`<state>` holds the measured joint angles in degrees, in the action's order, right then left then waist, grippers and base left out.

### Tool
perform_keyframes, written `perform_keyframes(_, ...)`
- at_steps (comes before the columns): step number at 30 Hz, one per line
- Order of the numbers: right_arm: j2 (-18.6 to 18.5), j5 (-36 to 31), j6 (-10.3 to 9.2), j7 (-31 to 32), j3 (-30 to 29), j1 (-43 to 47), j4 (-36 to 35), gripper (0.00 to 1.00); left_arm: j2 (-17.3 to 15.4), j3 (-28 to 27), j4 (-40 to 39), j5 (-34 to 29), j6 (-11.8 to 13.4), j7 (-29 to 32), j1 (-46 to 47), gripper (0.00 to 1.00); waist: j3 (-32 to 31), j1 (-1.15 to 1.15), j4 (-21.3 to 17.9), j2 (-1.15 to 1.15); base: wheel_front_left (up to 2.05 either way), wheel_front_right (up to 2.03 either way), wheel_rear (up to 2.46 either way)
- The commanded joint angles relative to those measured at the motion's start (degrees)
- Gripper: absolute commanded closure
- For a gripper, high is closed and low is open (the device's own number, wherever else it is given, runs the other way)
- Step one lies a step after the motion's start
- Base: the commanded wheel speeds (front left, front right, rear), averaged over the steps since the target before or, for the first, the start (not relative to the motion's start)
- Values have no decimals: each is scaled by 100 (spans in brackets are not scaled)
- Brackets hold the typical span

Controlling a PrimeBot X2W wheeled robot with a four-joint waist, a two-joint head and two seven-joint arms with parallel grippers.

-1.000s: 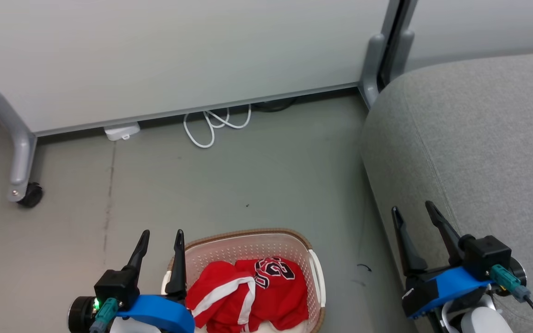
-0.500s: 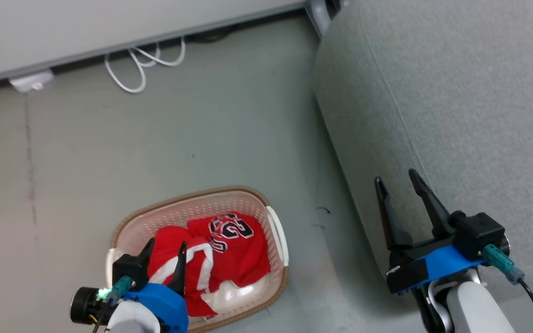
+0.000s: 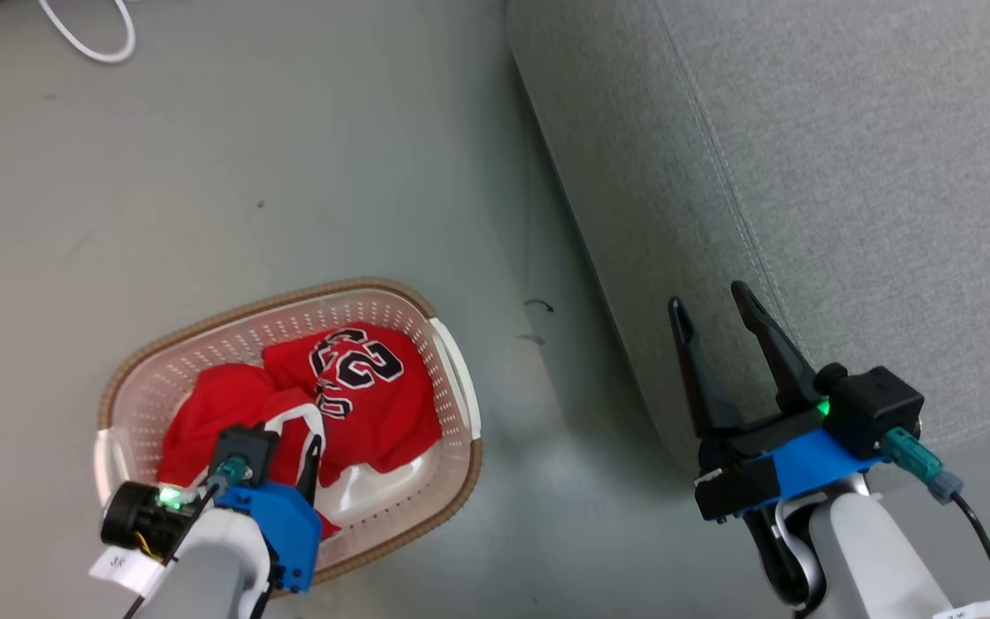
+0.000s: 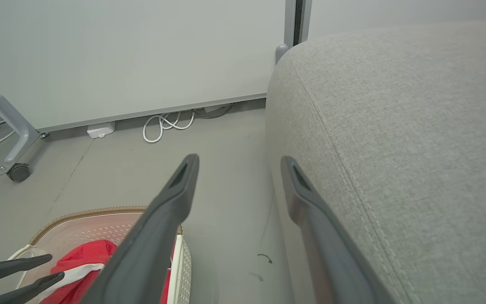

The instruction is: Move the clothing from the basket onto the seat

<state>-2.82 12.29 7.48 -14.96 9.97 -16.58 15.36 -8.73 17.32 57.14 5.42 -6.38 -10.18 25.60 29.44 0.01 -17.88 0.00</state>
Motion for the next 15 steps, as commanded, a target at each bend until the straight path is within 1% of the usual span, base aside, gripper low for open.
perform_keyframes(1,-13,45,3,-25,46,-156,-45,0,-87,51,93,-83,4,-16,214,0,258,-1,-126,0,0,0,0)
perform_keyframes(9,-13,129,3,-29,150,-335,-251,0,-249,245,511,-283,181,-4,806,0,806,-1,-215,0,0,0,0)
perform_keyframes(15,-13,163,3,-29,212,-380,-323,0,-317,353,750,-366,236,41,1087,0,1014,-1,-262,0,0,0,0)
